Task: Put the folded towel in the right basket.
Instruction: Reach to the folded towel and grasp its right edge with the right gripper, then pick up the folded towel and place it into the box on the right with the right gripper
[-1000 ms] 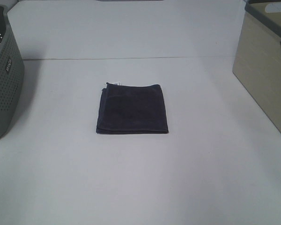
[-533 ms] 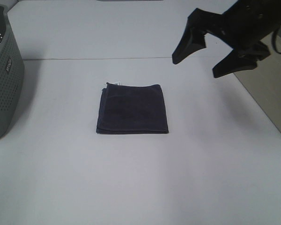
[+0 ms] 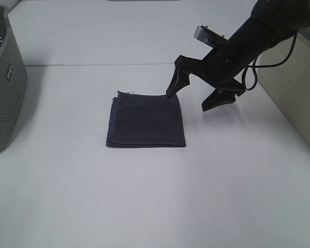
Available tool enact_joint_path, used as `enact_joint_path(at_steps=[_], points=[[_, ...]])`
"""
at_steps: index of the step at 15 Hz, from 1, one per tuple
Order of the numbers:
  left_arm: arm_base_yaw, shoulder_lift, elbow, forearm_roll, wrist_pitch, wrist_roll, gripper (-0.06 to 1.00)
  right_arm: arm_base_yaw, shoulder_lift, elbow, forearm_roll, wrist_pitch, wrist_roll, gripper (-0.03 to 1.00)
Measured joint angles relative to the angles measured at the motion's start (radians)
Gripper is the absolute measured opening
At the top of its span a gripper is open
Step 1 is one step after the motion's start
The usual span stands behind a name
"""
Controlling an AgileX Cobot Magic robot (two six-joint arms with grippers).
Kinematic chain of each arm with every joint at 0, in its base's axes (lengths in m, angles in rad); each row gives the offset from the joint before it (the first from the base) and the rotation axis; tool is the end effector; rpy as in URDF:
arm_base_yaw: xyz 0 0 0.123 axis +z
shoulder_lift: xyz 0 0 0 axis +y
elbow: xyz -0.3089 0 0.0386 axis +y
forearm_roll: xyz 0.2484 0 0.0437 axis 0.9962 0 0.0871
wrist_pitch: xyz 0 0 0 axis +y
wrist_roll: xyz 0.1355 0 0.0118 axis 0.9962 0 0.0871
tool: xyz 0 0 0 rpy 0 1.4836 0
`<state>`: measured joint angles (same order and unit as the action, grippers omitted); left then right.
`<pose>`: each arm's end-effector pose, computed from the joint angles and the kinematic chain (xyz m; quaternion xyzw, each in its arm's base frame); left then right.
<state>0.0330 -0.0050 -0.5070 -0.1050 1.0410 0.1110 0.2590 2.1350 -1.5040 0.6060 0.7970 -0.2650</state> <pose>0.0090 -0.0120 0.2622 0.0347 0.8430 -0.0139 0.5366 0.4344 0.1724 0.1345 -0.0692 0.9631 0.2356 0.1102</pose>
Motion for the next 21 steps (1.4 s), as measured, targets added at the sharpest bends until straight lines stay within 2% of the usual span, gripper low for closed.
enact_joint_path(at_steps=[4,11,15,18,19,21], points=[[0.000,0.000,0.000,0.000,0.000,0.000,0.99,0.000,0.151,-0.126,0.005,0.006,-0.015,0.94],[0.000,0.000,0.000,0.000,0.000,0.000,0.99,0.001,0.220,-0.159,0.088,0.009,-0.015,0.90],[0.000,0.000,0.000,0.001,0.000,0.000,0.99,0.106,0.276,-0.171,0.207,-0.046,-0.015,0.66],[0.000,0.000,0.000,0.001,0.000,0.000,0.99,0.140,0.295,-0.171,0.212,-0.120,-0.015,0.09],[0.000,0.000,0.000,0.001,0.000,0.000,0.99,0.141,0.296,-0.171,0.215,-0.124,-0.015,0.06],[0.000,0.000,0.000,0.001,0.000,0.000,0.99,0.141,0.297,-0.171,0.217,-0.123,-0.015,0.06]])
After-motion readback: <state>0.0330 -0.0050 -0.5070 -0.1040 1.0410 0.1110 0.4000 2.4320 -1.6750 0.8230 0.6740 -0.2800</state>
